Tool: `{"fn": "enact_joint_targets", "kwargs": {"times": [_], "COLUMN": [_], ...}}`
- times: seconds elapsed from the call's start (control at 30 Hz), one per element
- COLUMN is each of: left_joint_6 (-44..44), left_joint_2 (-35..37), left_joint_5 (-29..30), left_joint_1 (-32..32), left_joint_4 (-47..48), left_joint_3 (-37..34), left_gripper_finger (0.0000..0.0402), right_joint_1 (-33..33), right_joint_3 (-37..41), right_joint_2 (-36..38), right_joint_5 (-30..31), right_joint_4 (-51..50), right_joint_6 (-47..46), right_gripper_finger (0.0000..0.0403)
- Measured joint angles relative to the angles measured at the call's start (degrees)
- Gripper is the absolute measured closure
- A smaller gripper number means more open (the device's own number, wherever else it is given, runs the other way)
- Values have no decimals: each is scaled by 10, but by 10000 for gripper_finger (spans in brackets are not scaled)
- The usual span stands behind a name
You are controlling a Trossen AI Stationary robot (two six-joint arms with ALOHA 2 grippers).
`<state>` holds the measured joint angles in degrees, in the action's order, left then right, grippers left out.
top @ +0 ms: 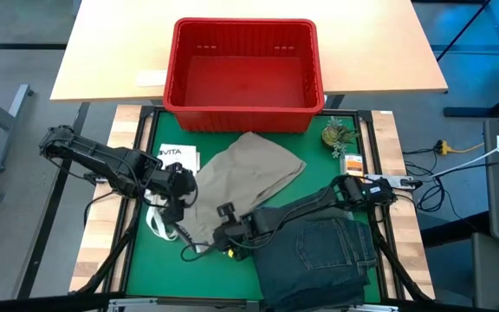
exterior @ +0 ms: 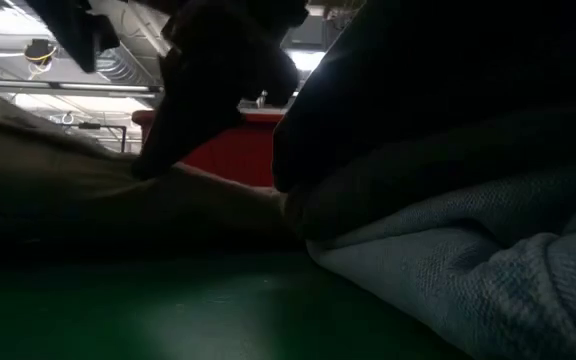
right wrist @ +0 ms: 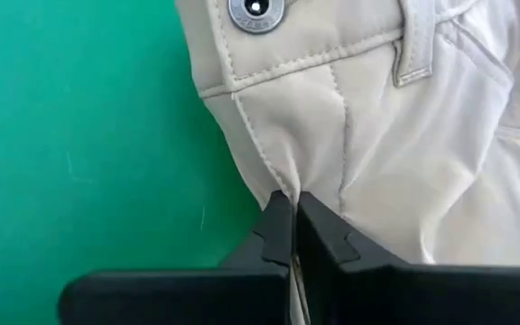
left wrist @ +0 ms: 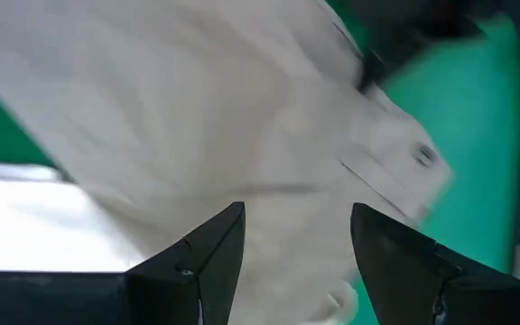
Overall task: Fold Laundry from Bin
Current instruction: Fold the brown shorts
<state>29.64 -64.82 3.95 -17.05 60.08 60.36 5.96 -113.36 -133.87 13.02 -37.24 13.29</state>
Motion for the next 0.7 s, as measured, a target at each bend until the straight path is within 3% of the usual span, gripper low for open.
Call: {"fn": "enact_joint_targets", "kwargs": {"times": [0.1, 0.17, 0.43, 0.7], "left_joint_6": [27, 62, 169, 242], "left_joint_2": [0, 0, -2, -8], "left_joint_5": [-61, -71, -3, 66], "left_joint_1": [-13, -33, -147, -242], "left_joint_4": [11, 16, 8, -94], "left_joint_3": [0, 0, -21, -96], "left_gripper_finger": [205, 205, 205, 205], "right_joint_1": [0, 0, 0, 0], "right_joint_3": [0, -1, -1, -2], "right_joint_2": [14, 21, 32, 33], "right_joint_5": [0, 1, 2, -2], "right_joint_4": [-17, -31, -76, -80], "right_joint_6": [0, 0, -15, -17], "right_gripper_finger": [395, 393, 391, 391]}}
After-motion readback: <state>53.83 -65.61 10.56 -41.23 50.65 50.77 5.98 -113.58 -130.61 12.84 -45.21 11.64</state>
